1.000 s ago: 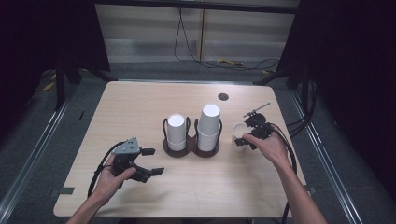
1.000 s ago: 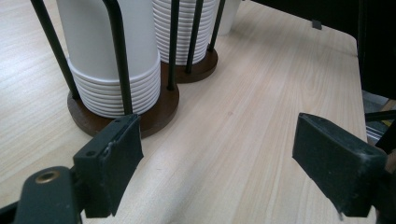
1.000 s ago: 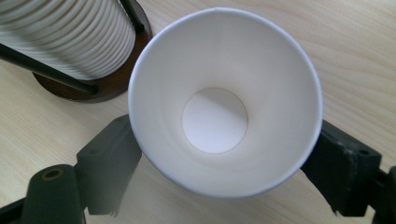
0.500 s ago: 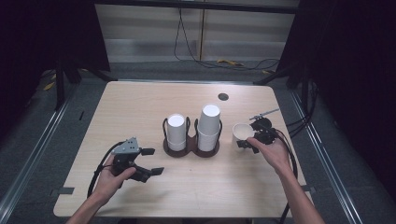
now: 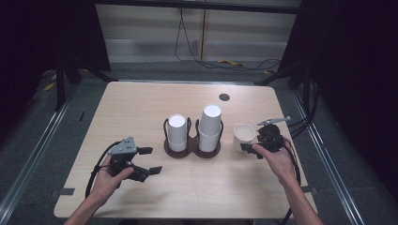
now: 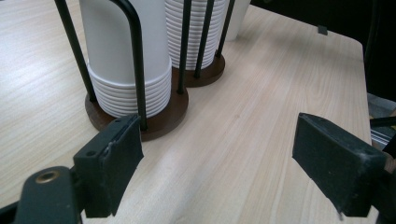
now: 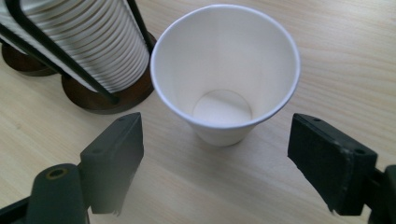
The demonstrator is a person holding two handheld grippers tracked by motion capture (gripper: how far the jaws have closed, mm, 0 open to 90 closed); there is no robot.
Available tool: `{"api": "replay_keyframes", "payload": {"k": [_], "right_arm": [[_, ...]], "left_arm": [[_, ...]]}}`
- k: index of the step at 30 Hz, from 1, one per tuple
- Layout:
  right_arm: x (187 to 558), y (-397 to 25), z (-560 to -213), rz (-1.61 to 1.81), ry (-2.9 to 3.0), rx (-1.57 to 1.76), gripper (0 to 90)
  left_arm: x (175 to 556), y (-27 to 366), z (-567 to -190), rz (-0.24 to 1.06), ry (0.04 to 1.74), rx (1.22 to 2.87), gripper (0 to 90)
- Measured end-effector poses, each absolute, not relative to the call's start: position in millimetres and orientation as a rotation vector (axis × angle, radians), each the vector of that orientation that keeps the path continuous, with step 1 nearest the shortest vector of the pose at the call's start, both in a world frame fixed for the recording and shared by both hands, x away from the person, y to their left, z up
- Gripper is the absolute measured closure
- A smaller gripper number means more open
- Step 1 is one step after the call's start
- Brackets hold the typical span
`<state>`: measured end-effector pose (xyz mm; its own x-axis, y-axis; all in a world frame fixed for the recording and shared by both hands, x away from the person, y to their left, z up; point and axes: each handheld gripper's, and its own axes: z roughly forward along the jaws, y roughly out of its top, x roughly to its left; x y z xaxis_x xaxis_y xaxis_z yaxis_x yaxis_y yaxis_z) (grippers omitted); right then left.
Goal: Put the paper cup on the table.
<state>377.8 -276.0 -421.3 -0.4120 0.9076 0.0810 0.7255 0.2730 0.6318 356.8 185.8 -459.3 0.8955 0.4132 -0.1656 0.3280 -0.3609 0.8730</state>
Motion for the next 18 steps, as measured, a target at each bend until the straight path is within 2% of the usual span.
{"api": "replay_keyframes", "payload": {"k": [18], "right_arm": [[335.6,-261.3,-442.8,1.149,2.164,1.359,16.8]], "left_arm": [[349.7,195.3,-462.0,0.095,0.549,1.981,15.8]]}}
